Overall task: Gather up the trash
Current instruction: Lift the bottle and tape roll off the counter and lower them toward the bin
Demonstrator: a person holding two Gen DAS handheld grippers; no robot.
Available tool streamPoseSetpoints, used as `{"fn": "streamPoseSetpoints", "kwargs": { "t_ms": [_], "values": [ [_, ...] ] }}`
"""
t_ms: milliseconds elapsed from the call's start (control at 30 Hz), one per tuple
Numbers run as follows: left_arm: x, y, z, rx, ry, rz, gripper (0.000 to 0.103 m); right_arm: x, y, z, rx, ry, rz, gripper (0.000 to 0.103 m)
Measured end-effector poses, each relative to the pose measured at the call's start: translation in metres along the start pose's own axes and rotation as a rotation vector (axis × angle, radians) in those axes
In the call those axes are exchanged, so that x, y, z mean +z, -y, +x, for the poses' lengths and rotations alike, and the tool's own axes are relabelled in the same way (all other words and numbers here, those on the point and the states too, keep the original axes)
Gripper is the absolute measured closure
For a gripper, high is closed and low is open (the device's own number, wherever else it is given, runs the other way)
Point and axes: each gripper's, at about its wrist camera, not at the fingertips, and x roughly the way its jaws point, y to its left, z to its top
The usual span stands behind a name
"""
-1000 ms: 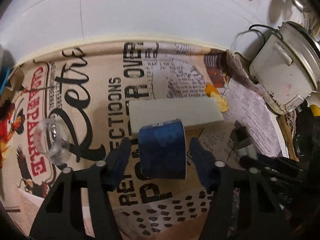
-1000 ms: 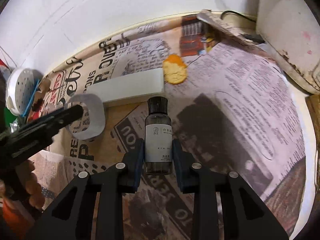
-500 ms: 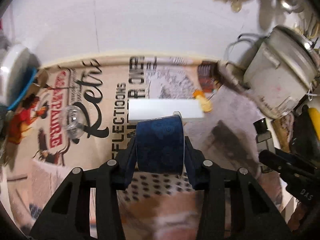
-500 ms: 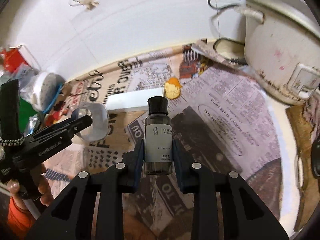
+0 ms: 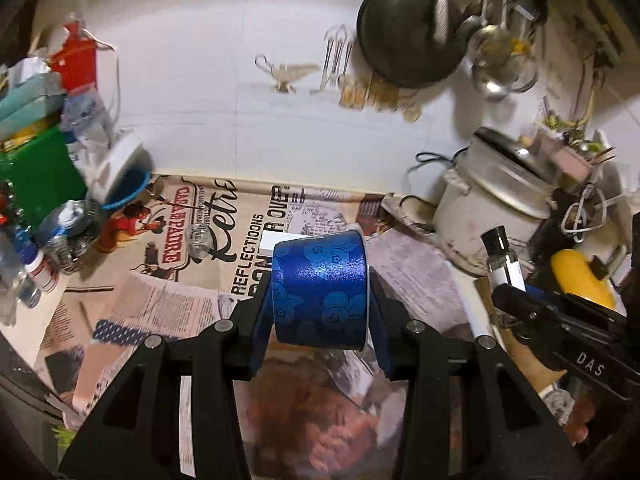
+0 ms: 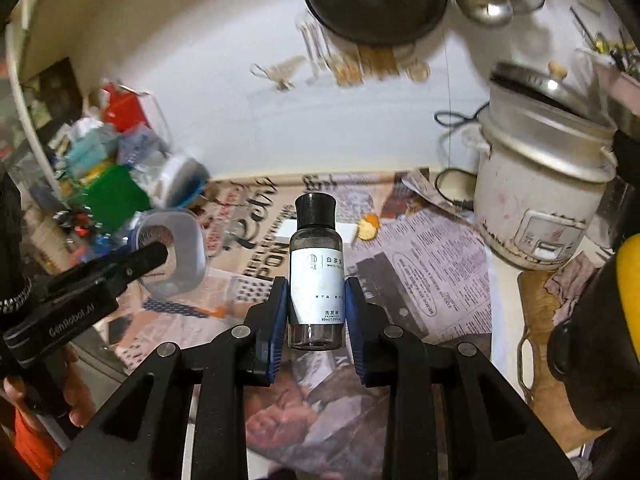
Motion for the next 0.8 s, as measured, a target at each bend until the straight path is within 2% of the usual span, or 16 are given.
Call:
{"fn": "streamPoseSetpoints", "kwargs": {
  "t_ms": [267,400,700,800],
  "values": [
    [-0.029,-0.005,-0.073,-0.033,0.045,0.025,0.060,-0.034,-0.042,-0.060,0.022,0.075,-0.003,0.077],
    [-0.054,-0.016,-0.103,-0.081,0.043,0.038,0.060,-0.063,-0.069,-0.076,-0.004,0.082,0.011,0.077],
    [-0.137,-0.056,-0.170,-0.111,-0.014,0.073,0.060,-0.146,-0.133,-0.106,-0.042,0.040,0.060,0.077],
    [-0.163,-0.067,-0.183,-0.100,-0.068,0.069,0.060,-0.167,-0.147,-0.110,-0.042,0.001,0.068,0.077]
  ]
}}
